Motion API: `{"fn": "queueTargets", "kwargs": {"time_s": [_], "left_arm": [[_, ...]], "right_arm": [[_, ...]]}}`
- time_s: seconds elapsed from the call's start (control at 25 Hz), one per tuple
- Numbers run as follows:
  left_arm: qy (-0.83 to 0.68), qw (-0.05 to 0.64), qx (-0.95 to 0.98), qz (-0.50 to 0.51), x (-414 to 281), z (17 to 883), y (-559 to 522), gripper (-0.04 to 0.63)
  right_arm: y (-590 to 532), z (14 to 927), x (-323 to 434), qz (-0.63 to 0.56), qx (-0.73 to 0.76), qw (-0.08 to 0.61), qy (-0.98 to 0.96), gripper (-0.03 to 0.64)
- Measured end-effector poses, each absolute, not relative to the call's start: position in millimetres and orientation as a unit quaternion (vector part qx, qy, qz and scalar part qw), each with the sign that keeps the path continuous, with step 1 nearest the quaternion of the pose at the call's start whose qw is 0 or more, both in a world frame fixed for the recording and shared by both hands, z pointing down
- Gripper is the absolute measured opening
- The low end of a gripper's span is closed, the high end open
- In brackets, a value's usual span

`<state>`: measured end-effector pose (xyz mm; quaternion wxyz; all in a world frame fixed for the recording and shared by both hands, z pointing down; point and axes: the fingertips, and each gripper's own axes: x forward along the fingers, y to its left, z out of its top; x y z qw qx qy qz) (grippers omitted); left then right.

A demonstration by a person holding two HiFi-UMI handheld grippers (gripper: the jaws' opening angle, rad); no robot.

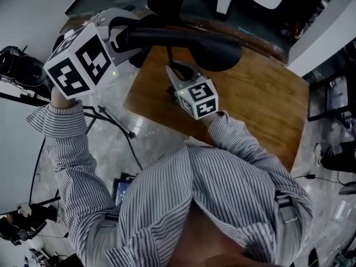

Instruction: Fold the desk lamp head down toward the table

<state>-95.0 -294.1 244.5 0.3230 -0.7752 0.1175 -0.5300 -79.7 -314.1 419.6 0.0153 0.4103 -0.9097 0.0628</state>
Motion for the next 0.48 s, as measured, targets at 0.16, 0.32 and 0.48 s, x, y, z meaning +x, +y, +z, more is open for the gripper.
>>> {"fn": "queueTargets", "kwargs": {"time_s": [0.16, 0.32, 0.48], "left_arm": [[0.100, 0.322, -0.759, -0.557, -91.9, 242.4, -294.6, 0.232], [0.093, 0.317, -0.751, -0.572, -90.3, 243.7, -294.7, 0.232], [0.096, 0.317, -0.752, -0.570, -90.6, 243.0, -294.5, 0.232]], "right_arm": [[-314.9, 418.3, -78.1, 0.061, 0.418, 0.011, -0.906, 0.046], [-314.9, 419.0, -76.1, 0.062, 0.427, 0.008, -0.902, 0.046], [-315.0, 418.9, -75.6, 0.059, 0.439, -0.001, -0.896, 0.046]]}}
